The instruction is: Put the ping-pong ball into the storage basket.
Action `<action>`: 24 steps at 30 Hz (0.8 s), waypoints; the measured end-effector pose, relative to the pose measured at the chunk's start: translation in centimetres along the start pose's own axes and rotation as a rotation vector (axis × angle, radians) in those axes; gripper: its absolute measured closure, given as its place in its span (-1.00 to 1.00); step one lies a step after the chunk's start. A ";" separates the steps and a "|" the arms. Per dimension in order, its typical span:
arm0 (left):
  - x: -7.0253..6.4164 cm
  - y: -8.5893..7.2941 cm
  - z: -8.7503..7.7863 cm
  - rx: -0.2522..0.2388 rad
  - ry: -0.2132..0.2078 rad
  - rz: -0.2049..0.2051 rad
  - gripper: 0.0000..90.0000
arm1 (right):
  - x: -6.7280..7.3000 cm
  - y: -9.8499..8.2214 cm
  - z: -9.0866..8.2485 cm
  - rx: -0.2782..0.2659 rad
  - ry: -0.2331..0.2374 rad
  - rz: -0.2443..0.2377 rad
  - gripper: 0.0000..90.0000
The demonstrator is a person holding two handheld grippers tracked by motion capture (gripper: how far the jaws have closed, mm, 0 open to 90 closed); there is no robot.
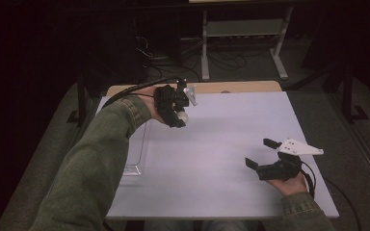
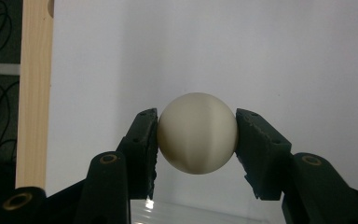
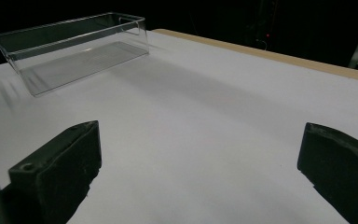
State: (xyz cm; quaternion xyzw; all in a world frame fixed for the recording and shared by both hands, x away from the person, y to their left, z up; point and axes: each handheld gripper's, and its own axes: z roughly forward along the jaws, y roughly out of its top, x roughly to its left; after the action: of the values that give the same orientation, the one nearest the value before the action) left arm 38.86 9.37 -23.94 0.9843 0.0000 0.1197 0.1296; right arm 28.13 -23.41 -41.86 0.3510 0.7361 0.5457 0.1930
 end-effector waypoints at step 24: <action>-0.1 -3.0 -2.0 0.033 0.011 -0.035 0.12 | 0.0 0.0 -0.1 0.003 -0.007 0.006 -1.00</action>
State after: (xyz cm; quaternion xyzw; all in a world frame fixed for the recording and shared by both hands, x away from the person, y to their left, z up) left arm 38.40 12.81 -22.85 0.9855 0.0201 0.1229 0.1153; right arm 28.08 -23.52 -41.79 0.3553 0.7351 0.5441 0.1934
